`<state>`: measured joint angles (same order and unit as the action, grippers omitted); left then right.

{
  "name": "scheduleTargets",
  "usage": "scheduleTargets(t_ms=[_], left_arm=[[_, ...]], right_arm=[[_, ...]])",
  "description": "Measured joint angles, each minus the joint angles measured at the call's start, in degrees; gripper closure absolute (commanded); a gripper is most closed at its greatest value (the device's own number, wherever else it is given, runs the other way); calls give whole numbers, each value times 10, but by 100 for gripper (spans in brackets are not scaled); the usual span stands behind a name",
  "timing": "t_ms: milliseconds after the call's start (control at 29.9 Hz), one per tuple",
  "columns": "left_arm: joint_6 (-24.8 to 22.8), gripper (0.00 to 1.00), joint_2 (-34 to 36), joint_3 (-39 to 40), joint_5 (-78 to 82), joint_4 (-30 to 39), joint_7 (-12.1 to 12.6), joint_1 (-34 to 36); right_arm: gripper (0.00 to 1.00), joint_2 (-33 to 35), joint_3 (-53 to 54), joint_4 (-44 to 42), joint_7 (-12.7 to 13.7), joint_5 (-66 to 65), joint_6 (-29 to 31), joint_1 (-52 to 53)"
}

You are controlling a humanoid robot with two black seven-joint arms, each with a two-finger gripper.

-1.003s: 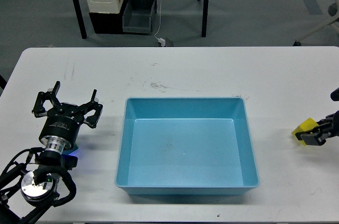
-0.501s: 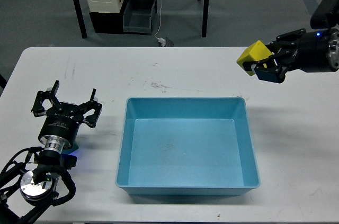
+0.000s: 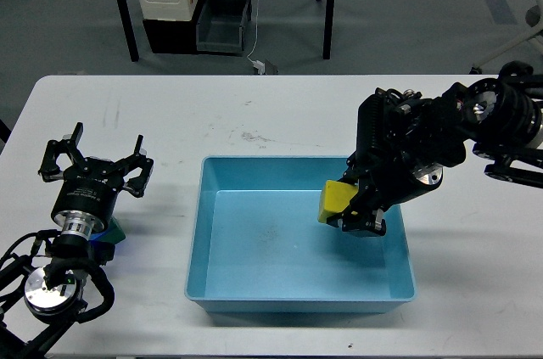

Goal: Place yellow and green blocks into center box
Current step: 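Lift the yellow cube and carry it over the blue box, then lower the yellow cube into the box and open the right gripper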

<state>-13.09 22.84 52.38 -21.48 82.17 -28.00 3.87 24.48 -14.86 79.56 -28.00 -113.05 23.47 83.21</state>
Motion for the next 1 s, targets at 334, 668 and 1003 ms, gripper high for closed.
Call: scheduleTargets(t_ms=[334,668,1003], left_arm=[[7,0,14,22,0,-10,0,5],[45,0,146,5,18,-54,0,61],[3,0,300,-6,247,-57,0,143]], right_arm=[[15,-85,-4,-97,0,1,4,-70],[3,-69,16,-120,0,54,-2,-78],[3,-46,256,-121,0,126,-13,-118]])
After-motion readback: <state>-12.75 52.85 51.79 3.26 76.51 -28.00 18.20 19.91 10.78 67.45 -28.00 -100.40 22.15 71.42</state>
